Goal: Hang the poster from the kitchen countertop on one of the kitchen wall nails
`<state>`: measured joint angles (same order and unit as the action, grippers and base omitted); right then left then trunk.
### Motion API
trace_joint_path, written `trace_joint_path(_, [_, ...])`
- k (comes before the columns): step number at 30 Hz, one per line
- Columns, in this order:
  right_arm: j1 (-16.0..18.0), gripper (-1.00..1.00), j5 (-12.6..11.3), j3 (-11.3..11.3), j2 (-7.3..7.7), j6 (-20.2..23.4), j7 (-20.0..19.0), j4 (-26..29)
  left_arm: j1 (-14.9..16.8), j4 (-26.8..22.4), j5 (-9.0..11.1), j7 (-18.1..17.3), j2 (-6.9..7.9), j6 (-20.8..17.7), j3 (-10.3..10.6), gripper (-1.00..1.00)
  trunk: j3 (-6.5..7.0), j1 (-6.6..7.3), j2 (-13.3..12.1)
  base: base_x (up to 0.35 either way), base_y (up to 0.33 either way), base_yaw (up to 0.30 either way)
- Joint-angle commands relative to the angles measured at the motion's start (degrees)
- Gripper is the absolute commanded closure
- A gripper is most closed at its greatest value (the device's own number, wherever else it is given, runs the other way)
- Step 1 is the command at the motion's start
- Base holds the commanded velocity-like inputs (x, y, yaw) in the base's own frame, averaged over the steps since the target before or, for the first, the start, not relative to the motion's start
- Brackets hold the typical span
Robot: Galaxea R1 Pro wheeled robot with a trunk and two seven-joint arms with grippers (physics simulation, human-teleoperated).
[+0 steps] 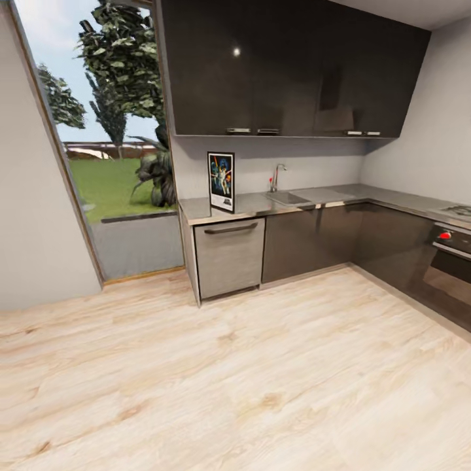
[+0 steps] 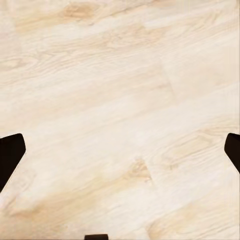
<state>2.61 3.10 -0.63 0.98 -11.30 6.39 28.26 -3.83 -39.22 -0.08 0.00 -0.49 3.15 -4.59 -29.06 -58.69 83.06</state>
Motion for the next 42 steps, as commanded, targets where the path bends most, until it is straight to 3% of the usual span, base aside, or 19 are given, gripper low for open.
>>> trace_joint_path(1, [0.0,-1.00,0.3,-0.1,0.01,-0.1,0.3,0.0,0.0,-0.1,0.0,0.0,-0.05,0.1,-0.2,-1.00,-0.05,-0.03,0.0,0.325,-0.111,0.285])
trace_joint_path(14, [0.0,-1.00,0.3,0.0,0.02,-0.2,0.4,0.0,0.0,-0.1,0.0,0.0,-0.04,0.0,-0.3,-1.00,-0.09,-0.03,0.0,0.324,-0.118,0.286])
trace_joint_path(18, [0.0,-1.00,0.3,0.2,0.08,-0.3,0.4,0.1,0.0,-0.1,0.1,-0.1,-0.09,0.1,-3.0,-1.00,-0.19,-0.03,0.0,0.294,-0.192,0.278])
trace_joint_path(24, [0.0,-1.00,0.2,0.3,0.20,-0.4,0.4,0.3,0.0,-0.1,0.1,-0.2,-0.10,0.1,-5.3,-1.00,-0.46,-0.03,0.0,0.275,-0.222,0.250])
trace_joint_path(33, [0.0,-1.00,0.3,0.4,0.46,-0.4,0.4,0.3,0.0,-0.2,0.1,-0.2,-0.11,0.1,-7.0,-1.00,-0.98,-0.03,0.0,0.270,-0.229,0.216])
trace_joint_path(42, [0.0,-1.00,0.4,0.2,0.68,-0.4,0.4,0.3,0.0,-0.2,0.1,-0.2,-0.10,0.1,-7.3,-1.00,-1.18,-0.03,0.0,0.282,-0.199,0.074])
